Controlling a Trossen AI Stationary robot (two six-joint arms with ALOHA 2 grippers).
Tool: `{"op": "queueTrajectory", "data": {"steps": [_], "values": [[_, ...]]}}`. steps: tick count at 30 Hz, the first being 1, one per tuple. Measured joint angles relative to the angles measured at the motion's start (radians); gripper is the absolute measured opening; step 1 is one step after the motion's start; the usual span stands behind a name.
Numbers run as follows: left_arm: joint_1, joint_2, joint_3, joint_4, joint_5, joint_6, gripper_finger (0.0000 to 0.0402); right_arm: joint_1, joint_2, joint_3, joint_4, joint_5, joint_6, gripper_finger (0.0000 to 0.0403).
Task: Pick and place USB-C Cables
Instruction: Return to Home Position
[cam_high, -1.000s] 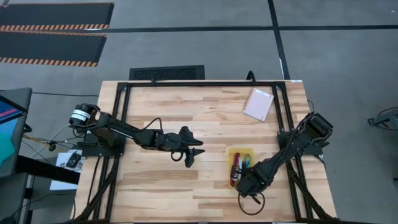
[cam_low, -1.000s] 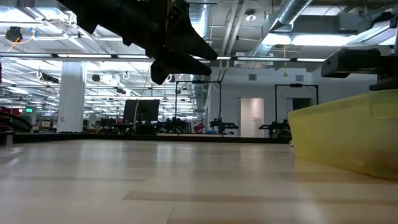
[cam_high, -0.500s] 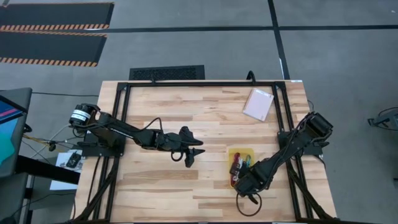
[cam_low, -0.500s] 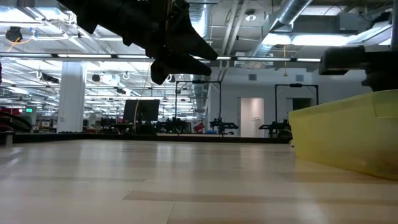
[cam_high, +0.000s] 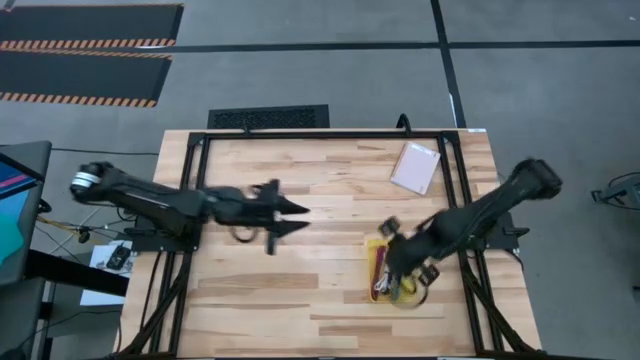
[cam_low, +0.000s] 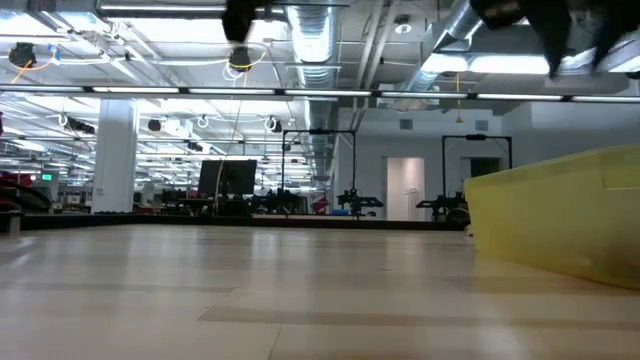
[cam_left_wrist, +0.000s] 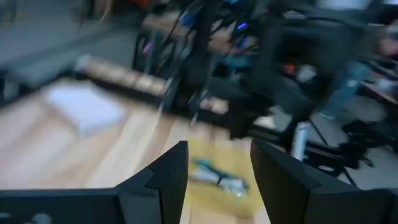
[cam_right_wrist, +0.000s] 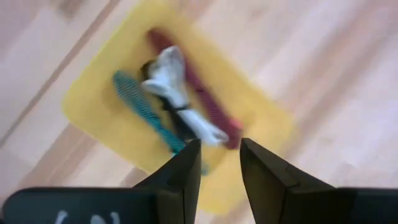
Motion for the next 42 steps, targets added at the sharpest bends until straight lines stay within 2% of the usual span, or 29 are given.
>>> {"op": "queueTrajectory", "data": {"steps": [5,8,11,16,25,28,31,37,40,42], "values": [[-0.022,-0.262,0.001,-0.187,0.008,0.192,0.0162,-0.089,-0.249,0.000,0.021,0.044,0.055,0.0128],[-0.024,-0.401,0.001,-0.346,-0.061,0.183,0.0162,-0.136,-0.394,-0.013,0.063,0.050,0.098,0.0127],[-0.024,-0.519,-0.037,-0.399,-0.134,0.178,0.0162,-0.162,-0.538,-0.067,0.116,0.075,0.119,0.0127],[-0.024,-0.694,-0.184,-0.324,-0.084,0.185,0.0162,-0.185,-0.757,-0.222,0.231,0.132,0.133,0.0127],[-0.024,-0.926,-0.564,0.053,-0.048,0.179,0.0162,-0.201,-1.073,-0.507,0.543,0.168,0.148,0.0127],[-0.024,-0.979,-0.650,0.121,-0.044,0.162,0.0162,-0.201,-1.171,-0.590,0.622,0.168,0.148,0.0127],[-0.024,-1.037,-0.694,0.129,-0.023,0.142,0.0162,-0.200,-1.274,-0.659,0.665,0.182,0.148,0.0127],[-0.024,-1.162,-0.698,0.043,-0.019,0.120,0.0162,-0.201,-1.476,-0.745,0.707,0.271,0.160,0.0127],[-0.023,-1.220,-0.698,-0.056,-0.028,0.117,0.0162,-0.200,-1.472,-0.768,0.687,0.269,0.171,0.0127],[-0.023,-1.244,-0.698,-0.095,-0.044,0.114,0.0162,-0.199,-1.458,-0.783,0.742,0.268,0.169,0.0127]]}}
